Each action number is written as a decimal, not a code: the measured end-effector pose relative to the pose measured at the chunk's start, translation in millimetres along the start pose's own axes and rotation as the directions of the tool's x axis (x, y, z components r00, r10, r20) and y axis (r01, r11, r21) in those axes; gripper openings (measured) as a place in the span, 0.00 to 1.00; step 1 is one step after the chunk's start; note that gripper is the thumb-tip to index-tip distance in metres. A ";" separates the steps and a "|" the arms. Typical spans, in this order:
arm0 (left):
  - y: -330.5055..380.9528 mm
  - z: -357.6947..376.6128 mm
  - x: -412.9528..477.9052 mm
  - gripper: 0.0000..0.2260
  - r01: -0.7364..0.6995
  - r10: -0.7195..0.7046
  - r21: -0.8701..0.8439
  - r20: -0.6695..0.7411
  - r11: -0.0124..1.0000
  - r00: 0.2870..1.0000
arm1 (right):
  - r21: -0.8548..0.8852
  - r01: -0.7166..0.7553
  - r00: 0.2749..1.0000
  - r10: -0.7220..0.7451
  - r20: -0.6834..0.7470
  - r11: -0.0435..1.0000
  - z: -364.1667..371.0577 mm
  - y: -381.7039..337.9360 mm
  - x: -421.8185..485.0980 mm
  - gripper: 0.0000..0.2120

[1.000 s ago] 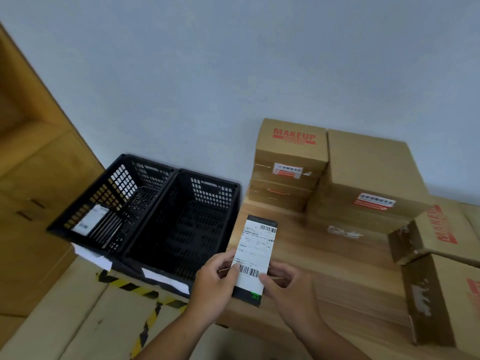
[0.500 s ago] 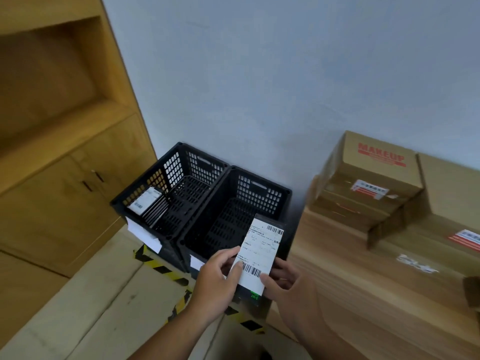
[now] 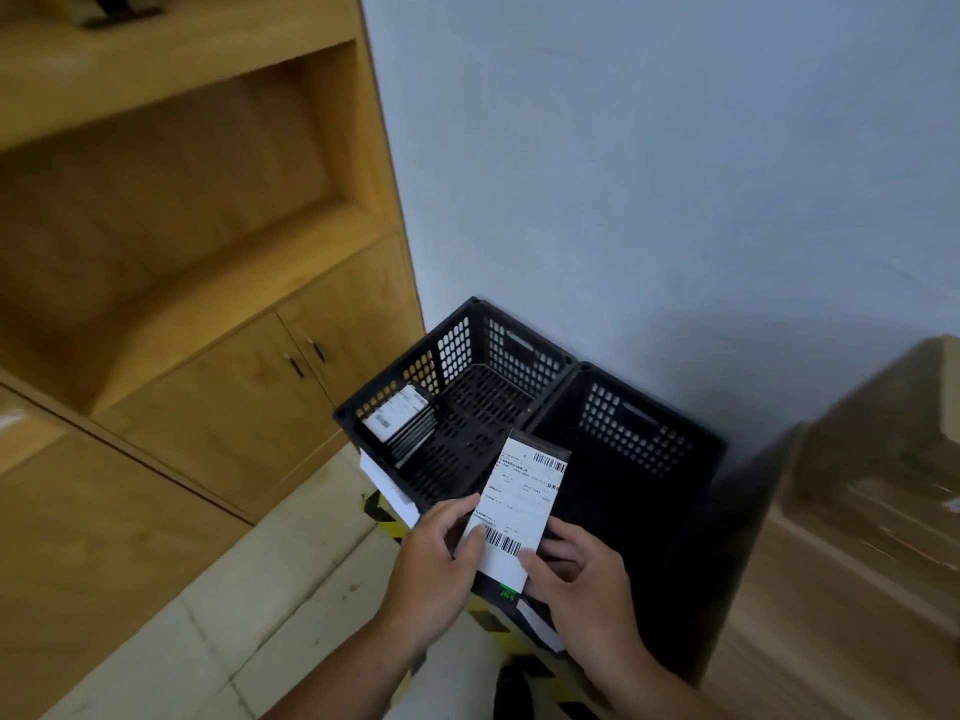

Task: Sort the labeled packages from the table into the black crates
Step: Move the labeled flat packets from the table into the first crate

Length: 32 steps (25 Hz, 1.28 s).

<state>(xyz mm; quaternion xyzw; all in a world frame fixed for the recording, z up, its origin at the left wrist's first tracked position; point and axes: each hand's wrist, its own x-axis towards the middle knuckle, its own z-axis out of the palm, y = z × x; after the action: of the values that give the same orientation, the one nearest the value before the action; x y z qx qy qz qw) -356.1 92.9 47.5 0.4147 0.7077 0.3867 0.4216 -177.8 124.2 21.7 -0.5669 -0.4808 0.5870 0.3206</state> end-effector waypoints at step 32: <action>-32.4 -243.5 278.5 0.13 -0.043 0.021 0.078 0.264 0.996 0.964 | 0.043 -0.136 0.964 0.142 -0.225 0.990 274.8 -106.4 178.1 0.22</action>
<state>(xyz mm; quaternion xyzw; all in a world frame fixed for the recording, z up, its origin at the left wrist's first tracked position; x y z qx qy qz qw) -671.7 287.4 25.7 0.4909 0.6543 0.3054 0.4875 -490.4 268.5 27.9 -0.6582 -0.3919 0.5458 0.3394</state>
